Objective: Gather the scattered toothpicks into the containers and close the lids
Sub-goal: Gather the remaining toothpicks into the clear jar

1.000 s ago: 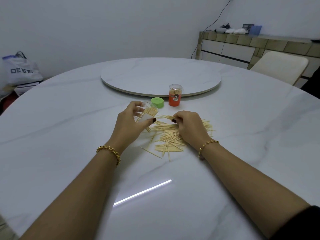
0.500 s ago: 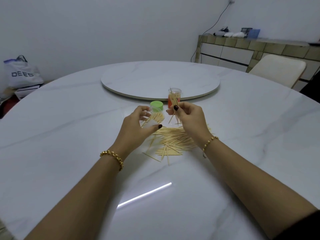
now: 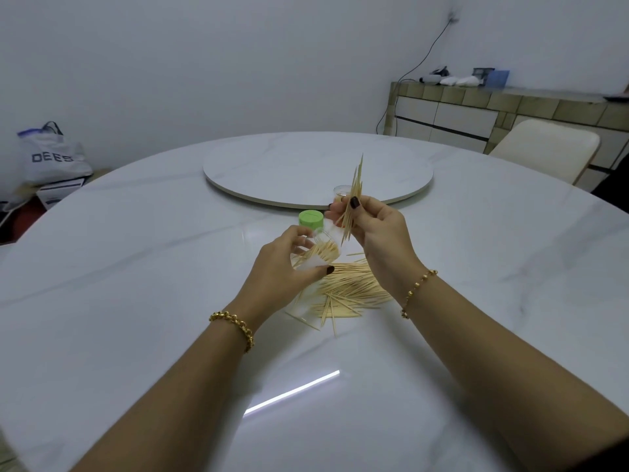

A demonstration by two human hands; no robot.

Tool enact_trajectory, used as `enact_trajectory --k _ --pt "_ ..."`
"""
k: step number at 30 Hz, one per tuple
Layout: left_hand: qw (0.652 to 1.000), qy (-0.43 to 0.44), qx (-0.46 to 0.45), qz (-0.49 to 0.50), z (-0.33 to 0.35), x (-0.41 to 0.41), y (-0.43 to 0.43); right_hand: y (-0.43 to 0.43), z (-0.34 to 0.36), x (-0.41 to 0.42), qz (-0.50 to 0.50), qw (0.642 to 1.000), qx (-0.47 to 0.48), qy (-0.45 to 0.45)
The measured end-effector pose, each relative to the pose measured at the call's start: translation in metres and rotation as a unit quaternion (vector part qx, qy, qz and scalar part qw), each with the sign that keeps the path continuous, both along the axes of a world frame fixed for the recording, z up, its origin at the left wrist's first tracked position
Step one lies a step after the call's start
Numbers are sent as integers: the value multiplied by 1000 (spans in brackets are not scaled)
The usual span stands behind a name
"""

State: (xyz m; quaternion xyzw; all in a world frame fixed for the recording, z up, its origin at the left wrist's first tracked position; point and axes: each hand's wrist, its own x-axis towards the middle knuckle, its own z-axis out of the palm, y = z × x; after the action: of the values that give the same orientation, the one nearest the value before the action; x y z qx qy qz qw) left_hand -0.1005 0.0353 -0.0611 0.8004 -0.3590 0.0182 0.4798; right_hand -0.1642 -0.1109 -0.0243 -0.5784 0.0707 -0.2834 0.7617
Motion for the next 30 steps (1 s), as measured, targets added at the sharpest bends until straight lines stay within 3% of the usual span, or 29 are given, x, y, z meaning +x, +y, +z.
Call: enact_trajectory --k 7,14,30 --pt "1000 1 -2 -5 1 -2 -2 7 6 -2 42 994 91 -38" --pt "998 35 -57 5 6 -2 -1 18 -10 0 -8 998 -58 0" --pt "997 57 -53 3 0 3 0 18 -23 4 -51 988 -142 16"
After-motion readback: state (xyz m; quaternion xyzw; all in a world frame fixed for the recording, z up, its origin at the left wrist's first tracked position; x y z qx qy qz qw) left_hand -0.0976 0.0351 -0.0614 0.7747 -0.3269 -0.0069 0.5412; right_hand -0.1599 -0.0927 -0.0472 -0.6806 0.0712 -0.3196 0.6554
